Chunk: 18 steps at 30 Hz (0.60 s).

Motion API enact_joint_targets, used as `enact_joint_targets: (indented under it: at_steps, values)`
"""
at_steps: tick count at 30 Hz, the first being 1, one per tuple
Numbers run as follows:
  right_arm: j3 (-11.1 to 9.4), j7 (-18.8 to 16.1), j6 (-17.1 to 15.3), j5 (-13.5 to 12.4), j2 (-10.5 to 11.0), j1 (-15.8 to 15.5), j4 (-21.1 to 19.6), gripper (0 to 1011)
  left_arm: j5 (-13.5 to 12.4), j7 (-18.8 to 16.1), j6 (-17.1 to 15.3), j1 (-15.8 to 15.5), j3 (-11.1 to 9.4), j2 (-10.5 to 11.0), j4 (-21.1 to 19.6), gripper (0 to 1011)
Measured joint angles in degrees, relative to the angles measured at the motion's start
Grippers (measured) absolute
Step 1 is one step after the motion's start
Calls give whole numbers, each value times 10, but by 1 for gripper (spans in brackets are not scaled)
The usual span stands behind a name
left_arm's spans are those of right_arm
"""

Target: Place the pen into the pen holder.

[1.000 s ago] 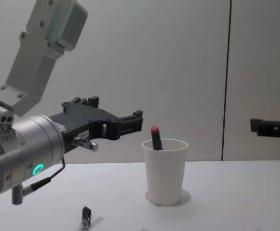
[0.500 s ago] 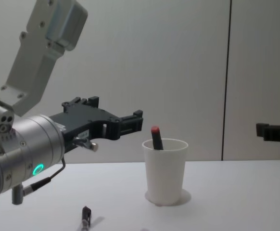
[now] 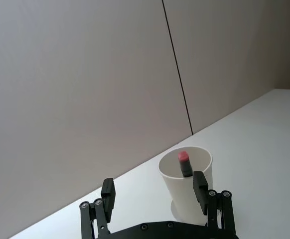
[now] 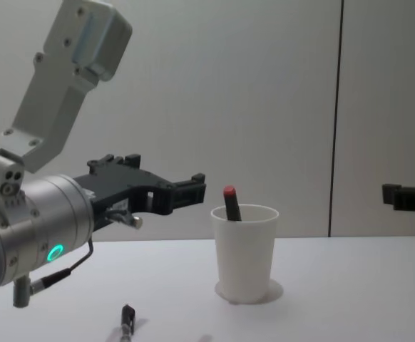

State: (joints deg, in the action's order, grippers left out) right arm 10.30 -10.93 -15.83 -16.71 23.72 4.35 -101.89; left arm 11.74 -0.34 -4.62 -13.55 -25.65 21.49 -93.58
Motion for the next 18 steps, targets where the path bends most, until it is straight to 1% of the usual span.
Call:
enact_joint_targets:
  at_steps: [8, 13, 18]
  values:
    - [-1, 0, -1, -1, 1, -1, -1, 1001, 17, -10, -49, 0, 5, -1, -8, 1000]
    - [-1, 0, -1, -1, 1, -1, -2, 1001, 40, -19, -93, 3, 11, 0, -16, 1000]
    - [-1, 0, -1, -1, 1, -2, -2, 1001, 61, -26, -128, 7, 16, 2, -23, 1000]
